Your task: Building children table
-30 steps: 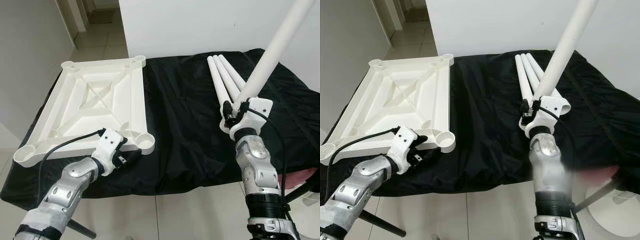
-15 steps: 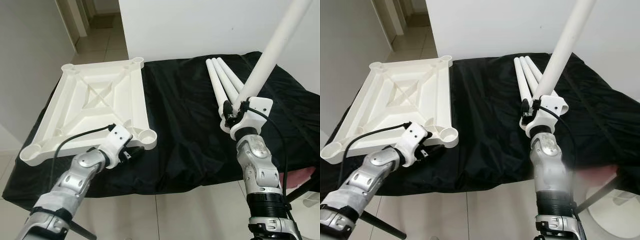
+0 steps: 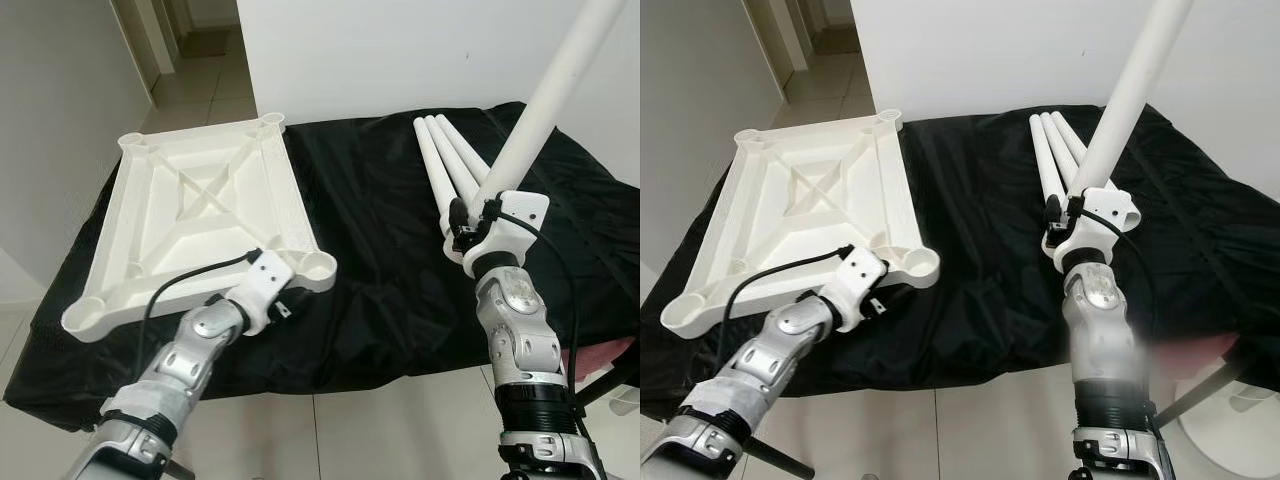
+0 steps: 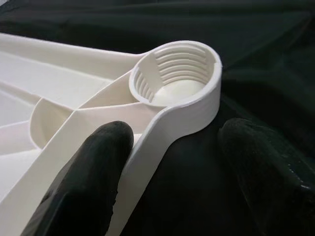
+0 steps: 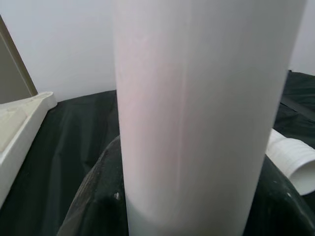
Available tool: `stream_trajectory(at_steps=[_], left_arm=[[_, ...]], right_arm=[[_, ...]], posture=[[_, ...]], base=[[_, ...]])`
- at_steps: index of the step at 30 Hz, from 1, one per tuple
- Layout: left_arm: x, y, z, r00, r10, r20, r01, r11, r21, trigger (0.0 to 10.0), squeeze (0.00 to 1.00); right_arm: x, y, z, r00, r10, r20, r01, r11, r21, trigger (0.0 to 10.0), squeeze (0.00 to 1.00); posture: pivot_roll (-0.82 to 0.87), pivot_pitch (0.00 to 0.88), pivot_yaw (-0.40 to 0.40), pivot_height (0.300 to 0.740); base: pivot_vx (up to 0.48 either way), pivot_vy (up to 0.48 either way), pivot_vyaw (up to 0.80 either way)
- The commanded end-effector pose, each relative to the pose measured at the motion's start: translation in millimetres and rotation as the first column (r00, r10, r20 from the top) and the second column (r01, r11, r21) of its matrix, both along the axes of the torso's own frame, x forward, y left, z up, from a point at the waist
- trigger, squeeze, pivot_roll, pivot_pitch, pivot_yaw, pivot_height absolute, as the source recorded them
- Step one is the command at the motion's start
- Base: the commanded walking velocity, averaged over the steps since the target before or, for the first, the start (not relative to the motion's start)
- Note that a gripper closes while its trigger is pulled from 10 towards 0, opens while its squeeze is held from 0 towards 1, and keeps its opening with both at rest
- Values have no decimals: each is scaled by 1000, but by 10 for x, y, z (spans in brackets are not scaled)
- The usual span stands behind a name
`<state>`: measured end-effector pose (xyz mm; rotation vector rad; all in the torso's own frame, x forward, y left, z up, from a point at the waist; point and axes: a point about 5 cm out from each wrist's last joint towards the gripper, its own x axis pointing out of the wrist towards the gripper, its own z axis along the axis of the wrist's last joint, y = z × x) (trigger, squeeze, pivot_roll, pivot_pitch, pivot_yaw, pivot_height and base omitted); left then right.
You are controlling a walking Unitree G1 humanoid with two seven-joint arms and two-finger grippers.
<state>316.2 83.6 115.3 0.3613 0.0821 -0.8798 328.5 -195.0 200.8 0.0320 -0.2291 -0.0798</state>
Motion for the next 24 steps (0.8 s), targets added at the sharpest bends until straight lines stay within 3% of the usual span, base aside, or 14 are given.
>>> stream_trajectory(at_steps=[1,2,6,12,19,20,23,24], left_arm=[[-113,-57,-170,991,-94,-91,98,994,43,10000,0],[-113,-57,-170,991,-94,-91,98,994,43,10000,0],[-251,-113,-56,955,-266,-131,267,964,-15,10000,0],[-314,-166,-39,940,-316,-129,317,948,-16,10000,0],[-201,-233,86,961,-267,-71,266,964,-22,10000,0],[-90,-160,151,977,-209,-52,209,978,-14,10000,0],[-90,-160,151,977,-209,-52,209,978,-14,10000,0],[24,-65,225,989,-146,-37,146,989,-11,10000,0]], right_arm=[[20,23,49,1000,2,15,-2,1000,-14,10000,0],[20,23,49,1000,2,15,-2,1000,-14,10000,0],[27,24,43,1000,2,14,-2,1000,-13,10000,0],[30,24,42,1000,2,14,-2,1000,-14,10000,0],[52,20,59,1000,0,23,0,1000,-12,10000,0],[54,37,62,1000,4,25,-4,1000,-13,10000,0],[54,37,62,1000,4,25,-4,1000,-13,10000,0],[56,49,56,1000,7,24,-7,1000,-13,10000,0]], posture=[[-104,22,107,740],[-104,22,107,740],[-98,17,111,740],[-97,12,111,740],[-90,9,109,740],[-90,9,109,740],[-90,9,109,740],[-82,19,108,740]], base=[[0,0,0],[0,0,0],[0,0,0],[0,0,0],[0,0,0],[0,0,0],[0,0,0],[0,0,0]])
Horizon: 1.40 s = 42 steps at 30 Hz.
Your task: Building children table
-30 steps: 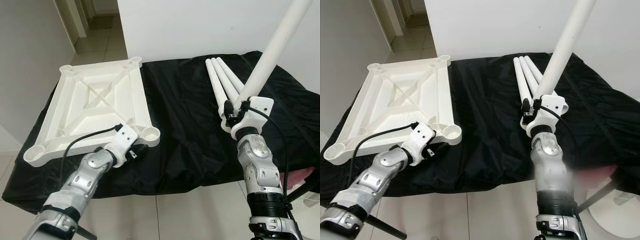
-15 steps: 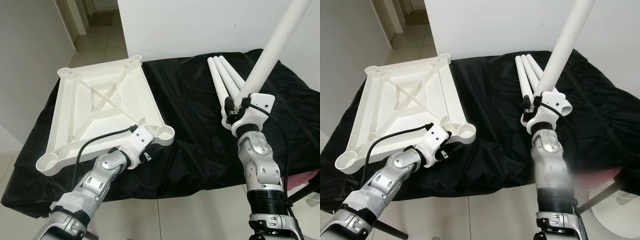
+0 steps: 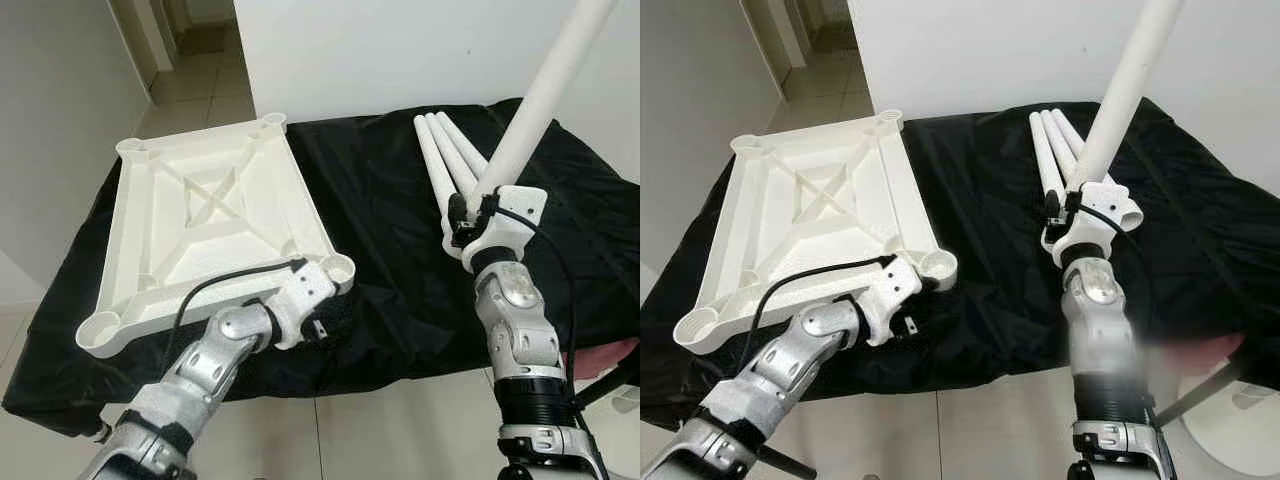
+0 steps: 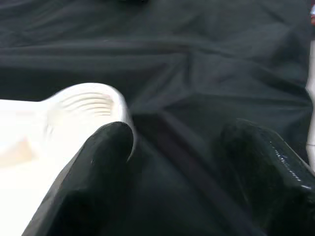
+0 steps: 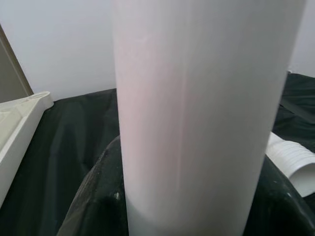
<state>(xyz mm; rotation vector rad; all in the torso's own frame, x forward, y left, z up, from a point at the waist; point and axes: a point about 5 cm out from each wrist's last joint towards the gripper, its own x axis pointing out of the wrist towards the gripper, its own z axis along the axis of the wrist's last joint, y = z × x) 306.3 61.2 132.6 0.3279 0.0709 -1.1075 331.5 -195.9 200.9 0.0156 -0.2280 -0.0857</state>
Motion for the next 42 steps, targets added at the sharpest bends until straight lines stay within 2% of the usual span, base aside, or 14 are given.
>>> stream_trajectory(at_steps=[1,3,6,14,16,17,18,21,22,24,31,34,36,42], left_arm=[[123,159,52,997,75,9,-75,997,21,10000,0],[279,330,106,984,175,28,-176,983,49,10000,0],[335,410,84,972,232,28,-233,969,75,10000,0],[361,451,127,969,244,23,-245,968,58,10000,0],[369,489,90,970,242,10,-242,967,84,10000,0],[375,534,15,971,240,-11,-236,963,130,10000,0],[375,534,15,971,240,-11,-236,963,130,10000,0],[345,586,-150,975,217,-51,-201,954,221,10000,0],[345,586,-150,975,217,-51,-201,954,221,10000,0],[284,562,-252,983,163,-90,-135,957,255,10000,0],[260,503,-301,983,150,-109,-118,959,258,10000,0],[248,389,-317,985,137,-108,-106,962,251,10000,0],[231,171,-267,991,88,-102,-66,977,202,10000,0],[196,14,-240,994,51,-98,-33,985,172,10000,0]], right_arm=[[26,58,55,1000,15,26,-15,1000,2,10000,0],[26,75,39,1000,19,22,-19,1000,4,10000,0],[28,87,43,999,23,22,-23,1000,3,10000,0],[31,85,22,1000,19,15,-19,1000,4,10000,0],[35,102,15,1000,26,12,-26,1000,4,10000,0],[37,114,17,999,31,12,-31,1000,2,10000,0],[37,114,17,999,31,12,-31,1000,2,10000,0],[42,112,32,999,32,14,-32,999,-4,10000,0],[42,112,32,999,32,14,-32,999,-4,10000,0],[43,87,52,1000,25,18,-25,1000,-9,10000,0],[38,69,59,1000,19,19,-19,1000,-10,10000,0],[39,61,66,1000,16,21,-15,1000,-12,10000,0],[51,63,78,1000,15,25,-15,1000,-12,10000,0],[58,71,83,1000,17,26,-17,1000,-11,10000,0]], posture=[[-82,19,108,740],[-80,23,105,740],[-81,27,108,740],[-77,40,105,740],[-75,44,105,740],[-77,54,102,740],[-77,54,102,740],[-84,59,104,740],[-84,59,104,740],[-87,61,104,740],[-98,61,104,740],[-98,61,104,740],[-98,57,105,740],[-98,55,107,740]], base=[[0,0,0],[0,0,0],[0,0,0],[0,0,0],[0,0,0],[0,0,0],[0,0,0],[0,0,0],[0,0,0],[0,0,0],[0,0,0],[0,0,0],[0,0,0],[0,0,0]])
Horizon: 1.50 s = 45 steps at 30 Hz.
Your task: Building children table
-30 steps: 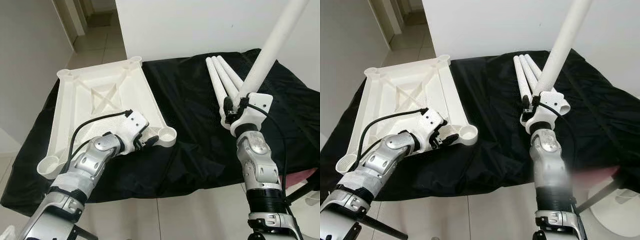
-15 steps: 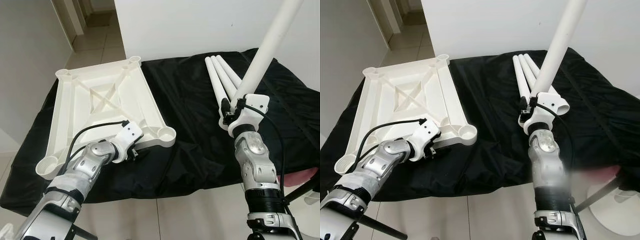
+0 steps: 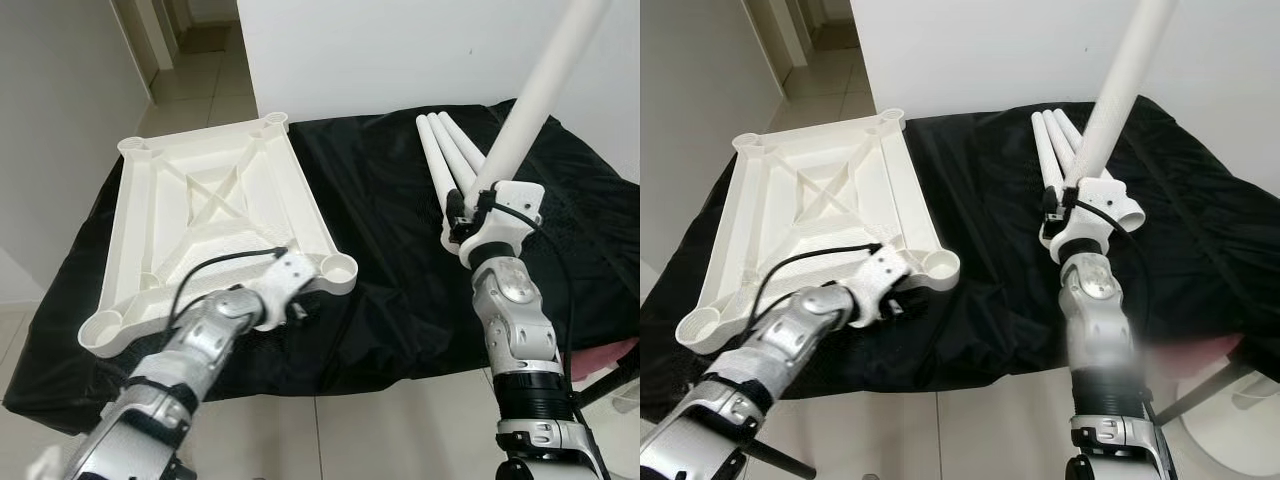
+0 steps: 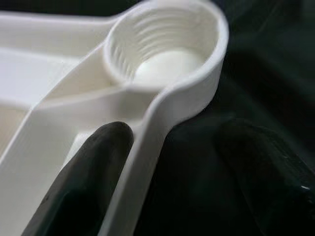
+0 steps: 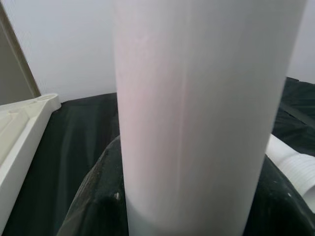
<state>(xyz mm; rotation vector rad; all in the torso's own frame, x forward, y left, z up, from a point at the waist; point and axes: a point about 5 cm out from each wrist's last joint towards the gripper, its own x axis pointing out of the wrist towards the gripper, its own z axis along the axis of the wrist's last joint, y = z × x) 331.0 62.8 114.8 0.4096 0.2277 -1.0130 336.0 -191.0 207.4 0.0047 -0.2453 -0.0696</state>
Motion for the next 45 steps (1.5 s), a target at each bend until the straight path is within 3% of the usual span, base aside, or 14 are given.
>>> stream_trajectory(at_steps=[1,2,4,11,14,16,20,25,28,30,37,45], left_arm=[[-81,-97,-52,996,-80,-38,81,997,4,10000,0],[-81,-97,-52,996,-80,-38,81,997,4,10000,0],[-172,-331,-19,990,-137,-33,136,990,-40,10000,0],[-216,-567,81,986,-163,-15,161,982,-99,10000,0],[-217,-586,90,986,-164,-11,162,981,-102,10000,0],[-212,-704,141,988,-155,6,154,980,-122,10000,0],[-179,-762,195,992,-123,27,125,983,-132,10000,0],[-96,-665,248,997,-61,49,66,990,-127,10000,0],[6,-433,382,997,27,70,-15,986,-168,10000,0],[20,-369,427,996,43,81,-28,984,-177,10000,0],[2,-256,454,998,41,45,-31,980,-198,10000,0],[-105,45,503,991,128,43,-111,955,-276,10000,0]], right_arm=[[16,27,19,1000,3,10,-3,1000,4,10000,0],[16,27,19,1000,3,10,-3,1000,4,10000,0],[22,38,16,1000,5,11,-5,1000,7,10000,0],[29,62,11,1000,9,11,-10,1000,9,10000,0],[30,64,9,1000,10,11,-10,1000,8,10000,0],[36,95,5,1000,18,12,-18,1000,8,10000,0],[35,145,12,999,42,21,-42,999,1,10000,0],[19,197,3,997,75,27,-75,997,-10,10000,0],[-19,303,-21,990,138,40,-138,990,-10,10000,0],[-30,342,-22,986,157,46,-157,988,-14,10000,0],[-35,407,-40,982,185,46,-185,983,-14,10000,0],[-79,607,-192,961,276,31,-273,958,-87,10000,0]], posture=[[-97,55,108,740],[-97,55,108,740],[-93,53,112,740],[-87,50,115,740],[-87,50,115,740],[-85,47,116,740],[-90,42,121,740],[-94,34,123,740],[-90,27,118,740],[-90,27,118,740],[-77,29,107,740],[-63,32,91,740]], base=[[0,0,0],[0,0,0],[0,0,0],[0,0,0],[0,0,0],[0,0,0],[0,0,0],[0,0,0],[0,0,0],[0,0,0],[0,0,0],[0,0,0]])
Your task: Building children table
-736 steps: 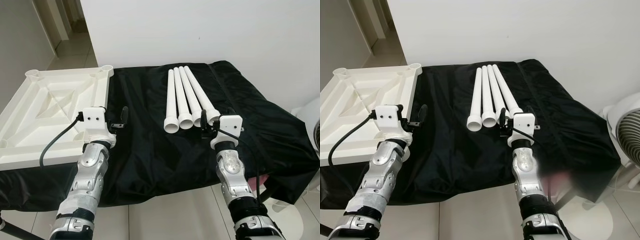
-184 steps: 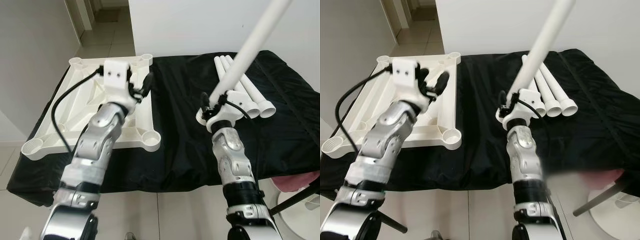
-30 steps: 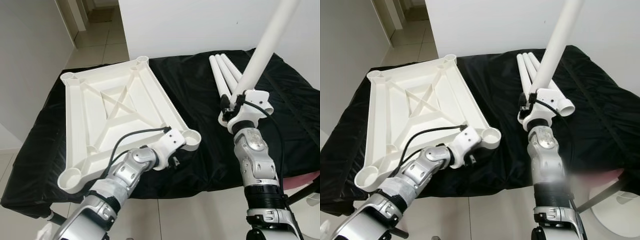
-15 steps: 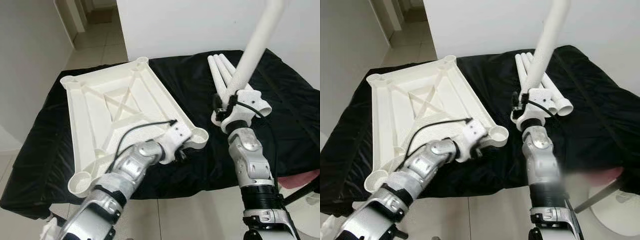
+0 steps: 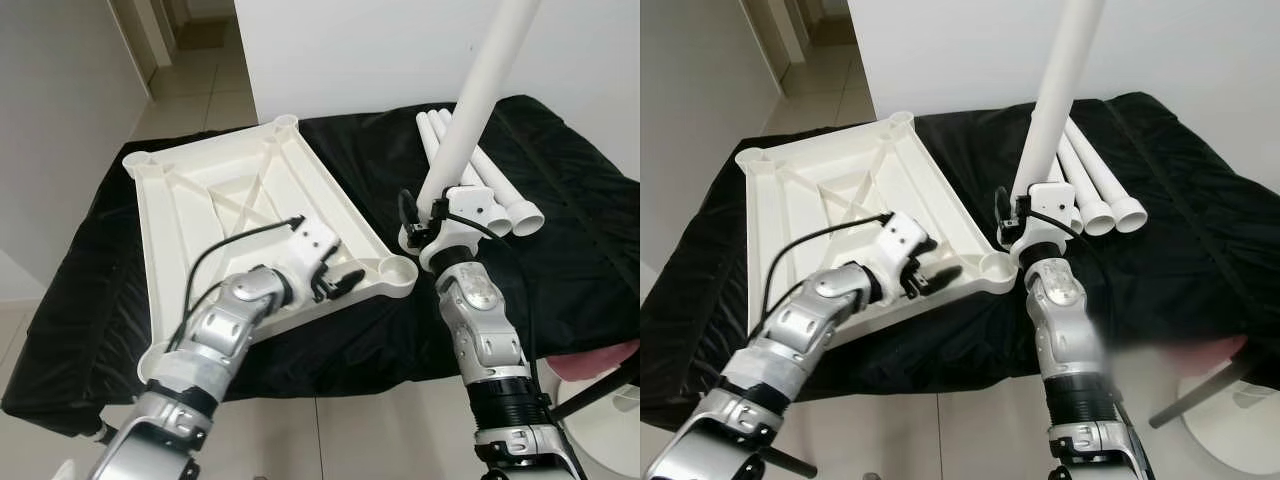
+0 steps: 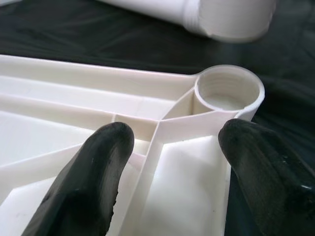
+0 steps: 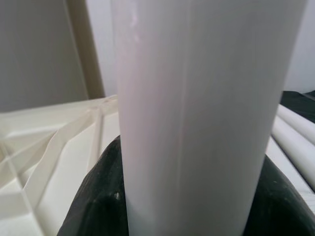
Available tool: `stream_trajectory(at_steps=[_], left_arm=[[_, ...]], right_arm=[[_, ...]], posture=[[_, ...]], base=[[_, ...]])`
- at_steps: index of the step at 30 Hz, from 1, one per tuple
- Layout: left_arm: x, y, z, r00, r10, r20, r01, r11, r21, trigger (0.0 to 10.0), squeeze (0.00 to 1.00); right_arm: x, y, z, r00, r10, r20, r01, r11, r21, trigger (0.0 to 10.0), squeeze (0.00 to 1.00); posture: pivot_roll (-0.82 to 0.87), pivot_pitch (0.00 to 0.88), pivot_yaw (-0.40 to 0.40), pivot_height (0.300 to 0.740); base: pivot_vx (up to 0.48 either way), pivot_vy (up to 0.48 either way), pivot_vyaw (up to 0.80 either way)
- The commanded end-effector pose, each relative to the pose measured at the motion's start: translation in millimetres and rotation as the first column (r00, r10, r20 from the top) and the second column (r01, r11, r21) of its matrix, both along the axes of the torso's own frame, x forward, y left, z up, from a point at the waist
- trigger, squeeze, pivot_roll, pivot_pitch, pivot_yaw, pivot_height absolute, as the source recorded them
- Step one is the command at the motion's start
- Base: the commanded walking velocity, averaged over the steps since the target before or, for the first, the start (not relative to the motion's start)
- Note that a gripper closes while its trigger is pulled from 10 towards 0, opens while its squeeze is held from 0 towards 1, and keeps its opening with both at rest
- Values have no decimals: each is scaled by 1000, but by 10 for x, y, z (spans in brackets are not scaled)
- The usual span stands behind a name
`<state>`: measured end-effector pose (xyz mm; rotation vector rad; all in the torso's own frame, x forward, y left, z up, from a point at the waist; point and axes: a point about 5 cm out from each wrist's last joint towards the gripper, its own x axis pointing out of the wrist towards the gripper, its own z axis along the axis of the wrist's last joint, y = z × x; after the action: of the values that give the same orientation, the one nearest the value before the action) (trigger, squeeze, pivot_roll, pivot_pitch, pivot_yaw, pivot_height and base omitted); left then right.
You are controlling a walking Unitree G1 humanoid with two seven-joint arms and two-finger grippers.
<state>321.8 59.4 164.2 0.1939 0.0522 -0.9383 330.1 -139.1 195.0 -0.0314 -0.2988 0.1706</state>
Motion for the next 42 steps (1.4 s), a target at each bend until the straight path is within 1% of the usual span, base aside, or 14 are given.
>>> stream_trajectory(at_steps=[1,2,3,4,9,10,13,15,28,31,36,40,41,42], left_arm=[[-13,78,9,999,43,-8,-43,999,-18,10000,0],[-54,106,31,999,35,-20,-36,998,-51,10000,0],[-54,106,31,999,35,-20,-36,998,-51,10000,0],[-115,135,37,999,20,-45,-24,997,-79,10000,0],[-209,160,23,999,11,-45,-15,996,-87,10000,0],[-243,162,12,999,7,-42,-10,997,-81,10000,0],[-275,158,4,999,1,-38,-4,997,-78,10000,0],[-308,150,-14,999,7,-37,-10,997,-73,10000,0],[-320,166,0,998,26,-60,-30,996,-83,10000,0],[-317,175,10,997,32,-63,-38,996,-83,10000,0],[-319,182,25,997,40,-65,-46,995,-84,10000,0],[-317,196,35,997,50,-63,-55,995,-83,10000,0],[-316,204,41,997,54,-63,-59,995,-83,10000,0],[-316,204,41,997,54,-63,-59,995,-83,10000,0]], right_arm=[[-20,88,-69,999,45,-10,-45,999,-17,10000,0],[-32,90,-111,999,50,-14,-51,998,-25,10000,0],[-32,90,-111,999,50,-14,-51,998,-25,10000,0],[-45,74,-193,999,42,-25,-43,998,-45,10000,0],[-72,66,-331,998,51,-42,-53,997,-51,10000,0],[-77,62,-393,997,50,-58,-54,997,-64,10000,0],[-84,50,-455,996,48,-74,-53,996,-70,10000,0],[-92,14,-591,993,45,-113,-53,996,-76,10000,0],[-61,-7,-725,990,65,-122,-79,990,-115,10000,0],[-10,12,-749,989,67,-134,-83,990,-117,10000,0],[74,72,-764,985,80,-153,-93,992,-80,10000,0],[83,110,-802,982,96,-165,-111,990,-82,10000,0],[73,130,-824,980,112,-162,-130,986,-105,10000,0],[73,130,-824,980,112,-162,-130,986,-105,10000,0]], posture=[[-63,32,91,740],[-60,36,83,740],[-60,36,83,740],[-58,37,79,740],[-57,37,76,740],[-54,37,69,740],[-52,37,66,740],[-50,37,67,740],[-50,37,72,740],[-53,38,76,740],[-43,38,69,740],[-37,38,65,740],[-33,38,63,740],[-33,38,63,740]], base=[[0,0,0],[0,0,0],[0,0,0],[0,0,0],[0,0,0],[0,0,0],[0,0,0],[0,0,0],[0,0,0],[0,0,0],[0,0,0],[0,0,0],[0,0,0],[0,0,0]])
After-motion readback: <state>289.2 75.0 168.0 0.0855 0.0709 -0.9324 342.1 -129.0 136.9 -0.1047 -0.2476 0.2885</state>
